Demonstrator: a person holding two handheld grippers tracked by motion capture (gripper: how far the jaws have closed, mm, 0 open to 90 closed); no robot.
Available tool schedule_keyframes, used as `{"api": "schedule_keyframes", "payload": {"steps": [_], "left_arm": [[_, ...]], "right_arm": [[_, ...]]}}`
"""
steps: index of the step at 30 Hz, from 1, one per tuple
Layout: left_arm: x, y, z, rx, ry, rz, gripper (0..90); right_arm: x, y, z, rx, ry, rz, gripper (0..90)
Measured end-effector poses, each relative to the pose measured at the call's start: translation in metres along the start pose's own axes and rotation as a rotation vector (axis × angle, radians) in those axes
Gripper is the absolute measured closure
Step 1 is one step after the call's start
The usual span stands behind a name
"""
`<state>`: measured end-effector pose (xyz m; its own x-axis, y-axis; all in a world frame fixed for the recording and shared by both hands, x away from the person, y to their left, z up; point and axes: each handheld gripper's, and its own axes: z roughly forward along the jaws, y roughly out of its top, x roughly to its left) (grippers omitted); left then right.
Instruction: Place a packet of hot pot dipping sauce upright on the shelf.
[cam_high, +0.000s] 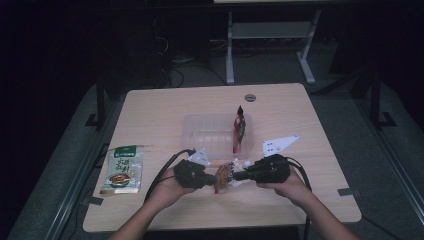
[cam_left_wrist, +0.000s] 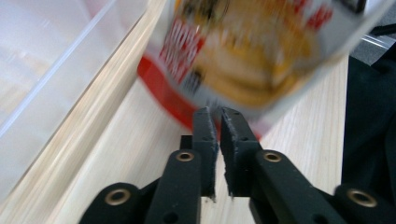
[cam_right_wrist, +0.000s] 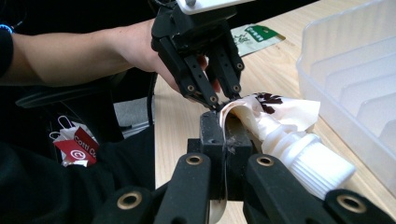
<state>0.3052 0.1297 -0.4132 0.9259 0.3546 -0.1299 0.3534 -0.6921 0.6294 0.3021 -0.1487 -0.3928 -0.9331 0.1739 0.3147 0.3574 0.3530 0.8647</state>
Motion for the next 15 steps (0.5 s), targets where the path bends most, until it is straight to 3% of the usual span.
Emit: {"api": "schedule_keyframes", "payload": {"steps": [8,15], "left_arm": [[0.002,-0.027,-0.015,0.009,0.021,-0.055,64.2],[0.002,-0.054,-0.028,0.009,0.034,-0.131,49.5]], "right_arm": [[0.0,0.014,-0.003,0.005,-0.016,-0.035,89.3],[0.0,0.033,-0.001,-0.001,-0.027,-0.058,89.3]]}}
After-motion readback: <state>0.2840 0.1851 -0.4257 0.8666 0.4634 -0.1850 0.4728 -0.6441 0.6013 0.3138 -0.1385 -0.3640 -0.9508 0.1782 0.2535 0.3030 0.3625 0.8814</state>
